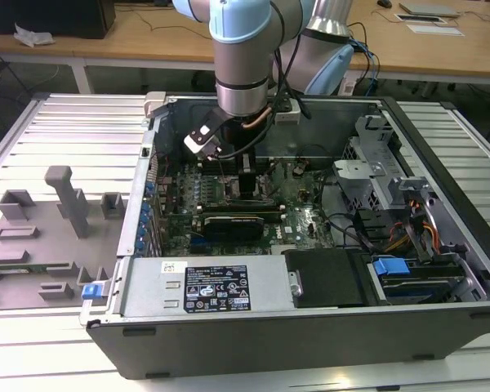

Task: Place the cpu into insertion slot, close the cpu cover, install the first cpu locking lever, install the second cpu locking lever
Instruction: 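Place the cpu into insertion slot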

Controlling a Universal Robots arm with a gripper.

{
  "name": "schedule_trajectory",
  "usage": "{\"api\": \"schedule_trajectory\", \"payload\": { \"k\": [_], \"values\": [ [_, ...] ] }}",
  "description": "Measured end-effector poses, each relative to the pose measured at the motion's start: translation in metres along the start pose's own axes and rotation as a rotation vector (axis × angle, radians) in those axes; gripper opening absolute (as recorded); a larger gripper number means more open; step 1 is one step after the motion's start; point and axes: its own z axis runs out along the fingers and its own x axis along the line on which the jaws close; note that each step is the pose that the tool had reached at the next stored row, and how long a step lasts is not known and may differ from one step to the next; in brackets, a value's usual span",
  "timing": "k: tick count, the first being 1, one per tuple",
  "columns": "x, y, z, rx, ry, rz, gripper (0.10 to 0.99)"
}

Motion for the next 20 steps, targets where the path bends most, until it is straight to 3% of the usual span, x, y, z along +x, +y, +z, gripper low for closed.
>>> {"api": "schedule_trajectory", "payload": {
  "k": [3, 5, 20],
  "values": [
    [0.0006, -0.0001, -0.0004, 0.000, 0.0116, 0.001, 0.612],
    [0.0006, 0.0000, -0.0003, 0.000, 0.0279, 0.003, 0.612],
    [0.0006, 0.0000, 0.0000, 0.000, 0.0269, 0.002, 0.612]
  ]
}}
